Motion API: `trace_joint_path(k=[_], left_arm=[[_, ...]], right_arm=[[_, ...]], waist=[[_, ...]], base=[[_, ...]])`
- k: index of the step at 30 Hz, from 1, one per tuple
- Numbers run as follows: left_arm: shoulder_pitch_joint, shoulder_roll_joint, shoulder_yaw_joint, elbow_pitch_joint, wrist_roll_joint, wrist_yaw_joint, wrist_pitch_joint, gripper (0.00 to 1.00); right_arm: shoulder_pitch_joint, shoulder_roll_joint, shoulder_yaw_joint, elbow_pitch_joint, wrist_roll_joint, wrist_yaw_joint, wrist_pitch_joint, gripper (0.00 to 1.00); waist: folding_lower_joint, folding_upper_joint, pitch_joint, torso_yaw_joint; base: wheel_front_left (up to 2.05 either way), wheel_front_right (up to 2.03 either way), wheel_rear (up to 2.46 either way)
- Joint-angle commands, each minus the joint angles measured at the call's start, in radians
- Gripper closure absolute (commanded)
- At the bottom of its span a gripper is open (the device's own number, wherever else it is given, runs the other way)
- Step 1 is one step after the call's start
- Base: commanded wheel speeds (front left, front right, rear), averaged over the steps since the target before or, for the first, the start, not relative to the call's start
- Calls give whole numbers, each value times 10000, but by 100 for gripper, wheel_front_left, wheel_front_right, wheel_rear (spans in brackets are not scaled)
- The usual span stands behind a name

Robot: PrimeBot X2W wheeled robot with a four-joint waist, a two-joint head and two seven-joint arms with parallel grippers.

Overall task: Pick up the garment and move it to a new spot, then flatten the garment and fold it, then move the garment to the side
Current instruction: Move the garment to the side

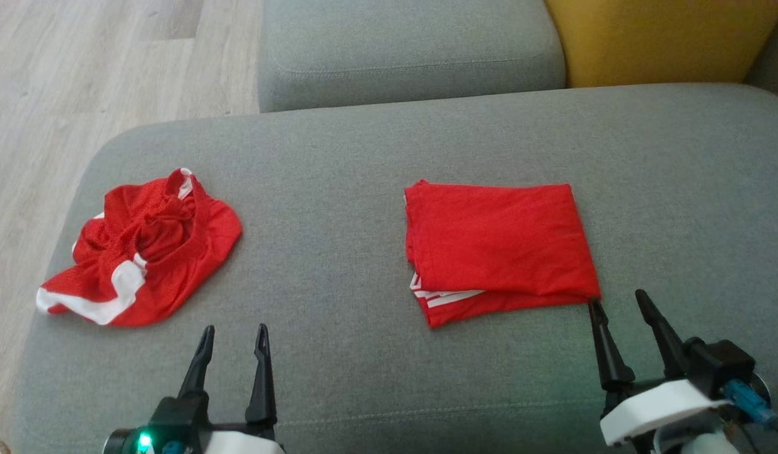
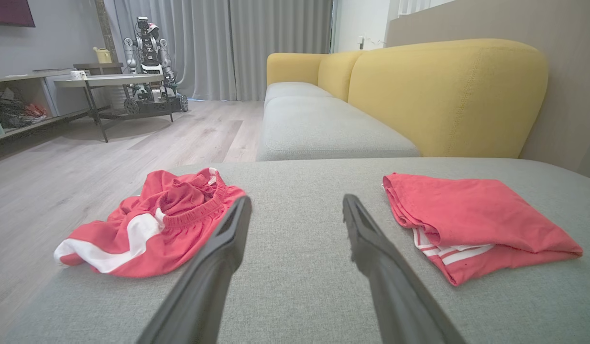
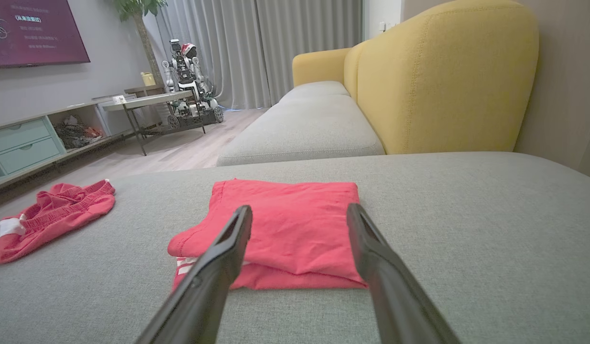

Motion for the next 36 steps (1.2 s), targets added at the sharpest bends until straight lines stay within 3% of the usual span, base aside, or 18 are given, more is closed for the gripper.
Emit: trace_joint_path(k=[1, 9, 16, 27, 33, 36], left_arm=[[-253, -72, 224, -250, 59, -19, -122, 0], [-377, -72, 17, -197, 238, 60, -122, 0], [-572, -72, -443, -184, 435, 28, -122, 0], [-1439, -72, -1141, -76, 470, -36, -122, 0], [-1932, -72, -1438, -103, 441, 108, -122, 0], [-2112, -72, -1541, -96, 395, 150, -122, 0]], right_arm=[[-293, -37, 189, -240, 99, -4, -104, 0], [-529, -36, 34, 441, 1152, -4, -104, 0], [-2059, -107, -539, 2550, 1370, -4, -49, 0], [-5441, -1600, -1304, 5849, 1378, -4, 1668, 0], [-6657, -2326, -839, 7259, 1350, -4, 2355, 0], [-7038, -2335, -557, 7688, 1398, -4, 2517, 0]], waist=[[0, 0, 31, 44], [0, 0, 286, 318], [0, 0, 704, 772], [0, 0, 1991, 1434], [0, 0, 2682, 1608], [0, 0, 2914, 1618]], base=[[0, 0, 0], [0, 0, 0], [0, 0, 0], [0, 0, 0], [0, 0, 0], [0, 0, 0]])
